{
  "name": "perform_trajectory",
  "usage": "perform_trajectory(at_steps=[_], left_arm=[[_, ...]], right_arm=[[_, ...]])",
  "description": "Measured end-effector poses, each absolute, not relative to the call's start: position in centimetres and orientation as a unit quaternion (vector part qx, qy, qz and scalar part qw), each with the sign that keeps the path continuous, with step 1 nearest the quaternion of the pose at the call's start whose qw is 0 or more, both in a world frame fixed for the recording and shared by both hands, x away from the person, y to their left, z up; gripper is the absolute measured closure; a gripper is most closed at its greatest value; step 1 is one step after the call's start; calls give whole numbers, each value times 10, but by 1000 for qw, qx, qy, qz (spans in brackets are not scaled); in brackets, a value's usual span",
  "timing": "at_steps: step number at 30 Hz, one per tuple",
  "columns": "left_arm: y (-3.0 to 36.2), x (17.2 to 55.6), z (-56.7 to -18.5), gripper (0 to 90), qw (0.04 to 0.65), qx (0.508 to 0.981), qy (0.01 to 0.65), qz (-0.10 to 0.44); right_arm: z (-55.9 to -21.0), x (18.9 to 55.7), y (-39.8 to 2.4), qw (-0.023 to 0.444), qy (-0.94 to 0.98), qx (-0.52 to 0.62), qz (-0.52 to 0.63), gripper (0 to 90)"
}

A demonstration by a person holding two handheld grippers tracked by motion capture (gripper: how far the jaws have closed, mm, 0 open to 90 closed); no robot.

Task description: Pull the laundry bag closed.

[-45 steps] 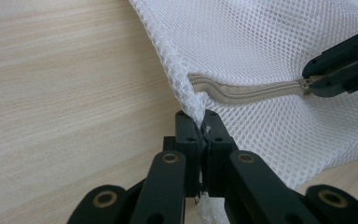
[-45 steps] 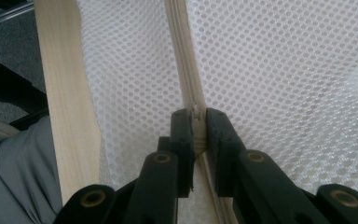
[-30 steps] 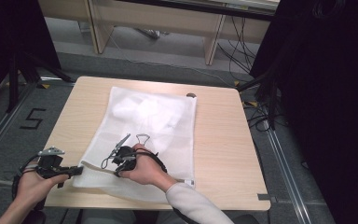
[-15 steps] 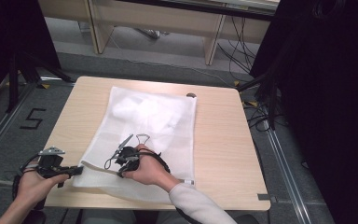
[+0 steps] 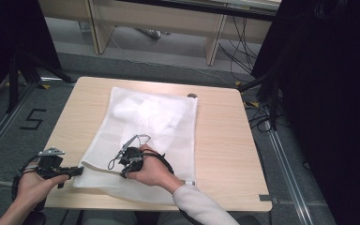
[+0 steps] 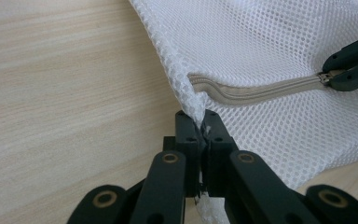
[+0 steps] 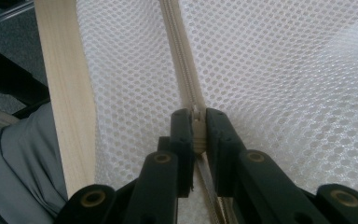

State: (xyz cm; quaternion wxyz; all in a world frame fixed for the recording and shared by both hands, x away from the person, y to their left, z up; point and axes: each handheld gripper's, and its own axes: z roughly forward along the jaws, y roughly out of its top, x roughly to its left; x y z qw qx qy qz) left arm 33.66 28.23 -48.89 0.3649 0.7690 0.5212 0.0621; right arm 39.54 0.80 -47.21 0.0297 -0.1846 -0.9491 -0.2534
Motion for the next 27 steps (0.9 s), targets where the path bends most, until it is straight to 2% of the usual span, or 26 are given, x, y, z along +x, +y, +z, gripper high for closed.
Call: perform_trajectory(at_steps=[27], left_arm=[[283, 337, -488, 867, 362, 769, 523, 65]], right_arm=[[-468, 395, -4, 23, -950, -189, -248, 827]])
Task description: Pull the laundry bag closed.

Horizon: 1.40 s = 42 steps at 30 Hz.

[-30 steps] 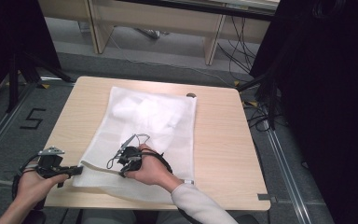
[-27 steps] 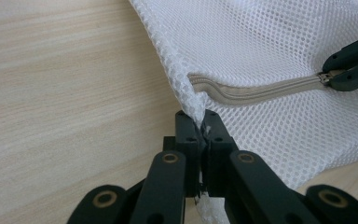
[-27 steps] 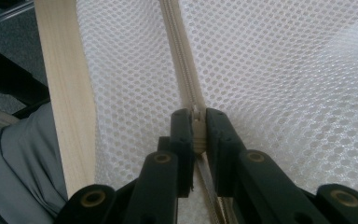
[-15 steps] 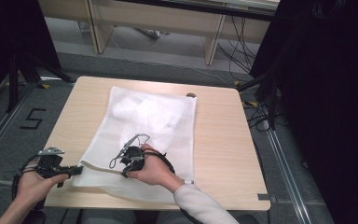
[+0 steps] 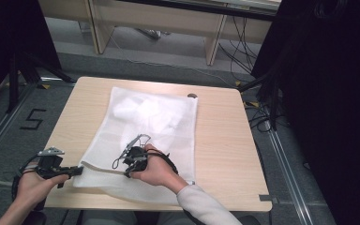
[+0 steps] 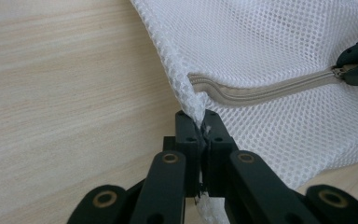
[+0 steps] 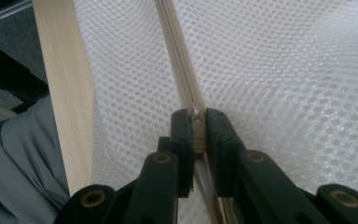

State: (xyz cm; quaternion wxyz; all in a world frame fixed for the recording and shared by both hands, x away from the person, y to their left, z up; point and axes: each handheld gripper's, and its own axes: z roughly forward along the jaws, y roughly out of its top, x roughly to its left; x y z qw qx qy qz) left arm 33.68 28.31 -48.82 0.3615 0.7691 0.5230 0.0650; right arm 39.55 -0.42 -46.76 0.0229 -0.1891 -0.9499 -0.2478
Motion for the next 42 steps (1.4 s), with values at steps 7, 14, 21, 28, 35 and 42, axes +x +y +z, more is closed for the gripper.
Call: perform_trajectory(at_steps=[7, 14, 21, 28, 35, 42], left_arm=[[281, 337, -489, 866, 369, 759, 533, 67], [283, 337, -488, 867, 361, 769, 524, 66], [281, 337, -489, 867, 368, 758, 534, 66], [281, 336, -489, 867, 367, 759, 533, 65], [283, 337, -488, 866, 362, 768, 526, 59], [283, 336, -488, 867, 362, 767, 526, 62]], right_arm=[[-467, 396, -6, 24, -950, -189, -249, 827], [-465, 395, -8, 19, -951, -186, -247, 827], [-466, 396, -11, 21, -951, -186, -246, 827], [-464, 396, -14, 24, -951, -184, -246, 826], [-463, 395, -15, 21, -951, -194, -241, 827], [-464, 396, -16, 17, -954, -183, -235, 827]])
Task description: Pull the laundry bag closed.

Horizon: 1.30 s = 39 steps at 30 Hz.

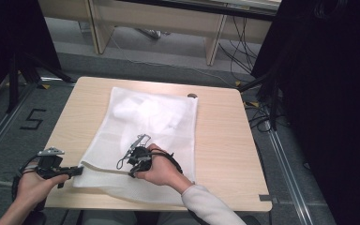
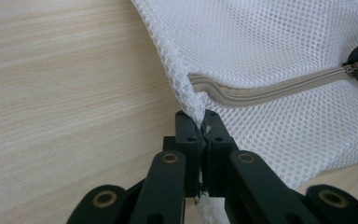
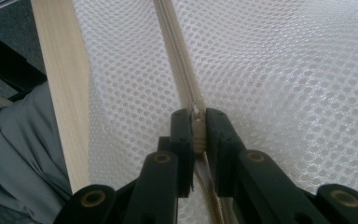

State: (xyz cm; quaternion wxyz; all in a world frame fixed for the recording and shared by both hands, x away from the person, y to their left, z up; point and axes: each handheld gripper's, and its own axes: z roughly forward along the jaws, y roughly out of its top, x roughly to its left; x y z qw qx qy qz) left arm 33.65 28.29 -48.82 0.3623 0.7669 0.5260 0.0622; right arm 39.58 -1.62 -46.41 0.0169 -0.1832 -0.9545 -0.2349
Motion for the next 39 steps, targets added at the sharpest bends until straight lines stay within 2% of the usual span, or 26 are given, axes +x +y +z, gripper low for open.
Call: perform_trajectory(at_steps=[11, 39], left_arm=[[280, 337, -490, 866, 370, 755, 537, 61], [283, 337, -489, 866, 360, 767, 527, 59]], right_arm=[[-465, 395, -20, 25, -952, -192, -237, 827], [-463, 395, -31, 23, -954, -189, -233, 827]])
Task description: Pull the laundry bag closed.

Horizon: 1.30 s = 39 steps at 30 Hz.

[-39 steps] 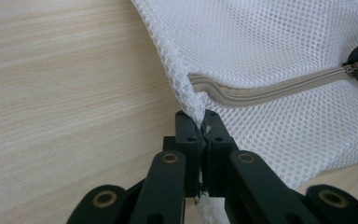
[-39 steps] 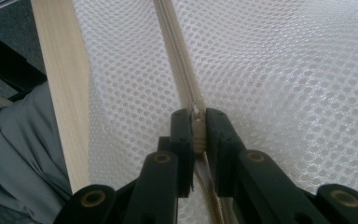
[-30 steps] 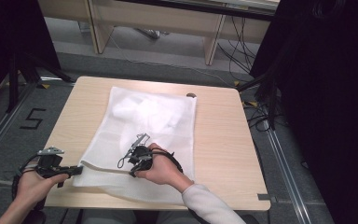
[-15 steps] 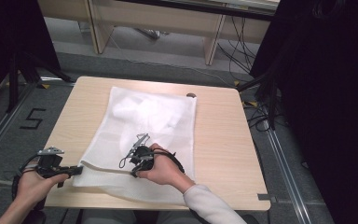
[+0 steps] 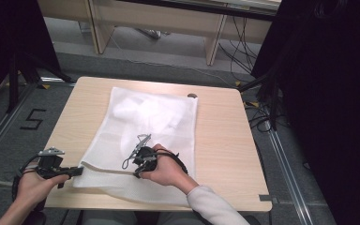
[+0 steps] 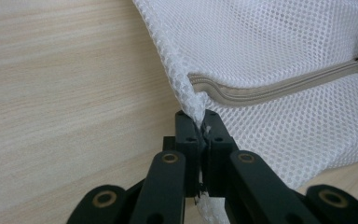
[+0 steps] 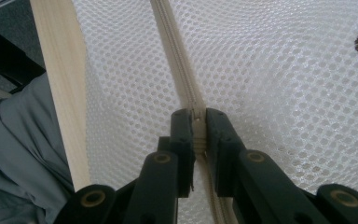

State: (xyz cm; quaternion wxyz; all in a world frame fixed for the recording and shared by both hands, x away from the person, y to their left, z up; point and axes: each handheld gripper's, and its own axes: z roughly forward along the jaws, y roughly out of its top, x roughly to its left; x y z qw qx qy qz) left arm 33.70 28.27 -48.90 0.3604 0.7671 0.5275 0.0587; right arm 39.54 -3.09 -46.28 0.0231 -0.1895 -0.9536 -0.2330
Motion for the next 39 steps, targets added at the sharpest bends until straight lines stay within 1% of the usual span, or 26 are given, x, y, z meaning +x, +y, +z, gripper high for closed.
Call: perform_trajectory(at_steps=[3, 4, 5, 7, 8, 9, 10, 12, 15, 17, 18, 39], left_arm=[[283, 337, -489, 866, 359, 767, 528, 60], [282, 337, -490, 866, 364, 761, 534, 61], [281, 337, -490, 866, 366, 757, 538, 62], [283, 337, -489, 866, 359, 767, 528, 60], [281, 337, -490, 866, 364, 759, 537, 62], [281, 337, -490, 866, 366, 758, 536, 61], [283, 337, -489, 866, 360, 768, 527, 60], [281, 337, -490, 866, 364, 757, 539, 63], [281, 337, -490, 866, 365, 757, 538, 63], [283, 337, -489, 866, 358, 768, 528, 60], [281, 337, -490, 866, 365, 757, 539, 63], [281, 337, -490, 866, 363, 758, 539, 64]], right_arm=[[-462, 396, -33, 19, -954, -189, -232, 827], [-462, 396, -34, 16, -954, -194, -229, 827], [-462, 395, -34, 25, -952, -195, -234, 827], [-462, 395, -35, 22, -953, -197, -230, 826], [-462, 395, -36, 27, -952, -195, -233, 827], [-463, 396, -37, 22, -953, -192, -232, 827], [-463, 395, -36, 28, -951, -199, -235, 827], [-463, 395, -38, 26, -952, -197, -232, 827], [-463, 395, -39, 28, -952, -195, -233, 827], [-463, 395, -40, 26, -954, -191, -231, 827], [-462, 395, -41, 27, -953, -194, -232, 826], [-461, 395, -49, 25, -953, -199, -228, 826]])
